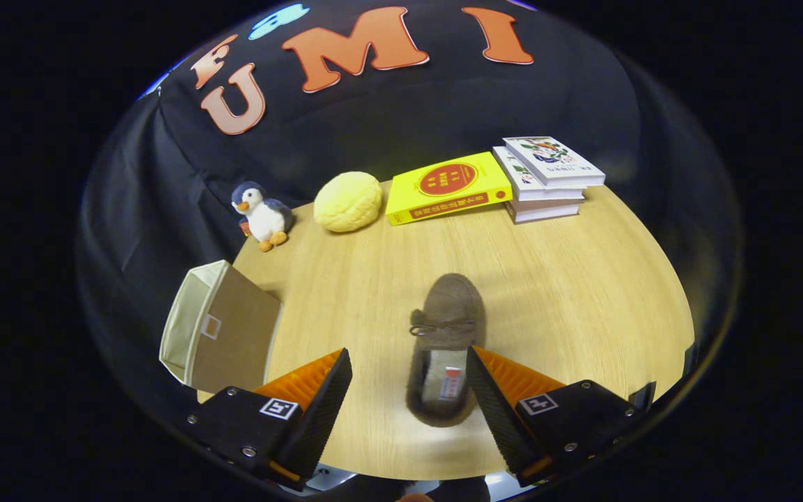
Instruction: Open the storage box then place both shoes into the box .Put the left shoe in first, then the right shoe, with the right side of both shoes facing outward in a uniform manner.
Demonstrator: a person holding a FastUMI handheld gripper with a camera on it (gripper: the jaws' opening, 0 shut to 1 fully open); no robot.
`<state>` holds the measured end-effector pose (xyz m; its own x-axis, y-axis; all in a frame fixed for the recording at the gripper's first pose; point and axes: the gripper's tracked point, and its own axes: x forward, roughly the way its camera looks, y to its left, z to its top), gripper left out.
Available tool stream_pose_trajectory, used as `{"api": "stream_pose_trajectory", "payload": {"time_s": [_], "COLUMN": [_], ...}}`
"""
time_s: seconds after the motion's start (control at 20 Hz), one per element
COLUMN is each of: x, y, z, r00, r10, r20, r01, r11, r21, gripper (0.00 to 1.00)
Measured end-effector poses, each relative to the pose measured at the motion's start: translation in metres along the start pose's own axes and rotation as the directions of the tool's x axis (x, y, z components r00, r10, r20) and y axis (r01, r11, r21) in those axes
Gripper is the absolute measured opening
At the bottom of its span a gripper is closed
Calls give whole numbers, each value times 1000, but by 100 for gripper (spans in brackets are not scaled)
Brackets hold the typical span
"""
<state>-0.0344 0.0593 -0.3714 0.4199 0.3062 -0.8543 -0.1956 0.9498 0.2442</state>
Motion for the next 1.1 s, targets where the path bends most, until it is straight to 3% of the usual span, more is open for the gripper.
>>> {"api": "stream_pose_trajectory", "payload": {"time_s": [0.3, 0.5, 0.6, 0.85, 0.95, 1.1], "x": [48, 79, 89, 115, 113, 98], "y": [-55, -66, -68, -62, -65, -55], "z": [-31, -26, -26, -31, -30, -27], "r00": [992, 991, 990, 987, 984, 983], "r10": [-85, -115, -129, -146, -164, -156], "r20": [-90, -61, -58, -60, -72, -94], "r01": [81, 110, 125, 147, 167, 167], "r11": [995, 990, 989, 989, 985, 979], "r21": [-53, -83, -77, 17, 48, 119], "gripper": [96, 83, 71, 25, 12, 5]}}
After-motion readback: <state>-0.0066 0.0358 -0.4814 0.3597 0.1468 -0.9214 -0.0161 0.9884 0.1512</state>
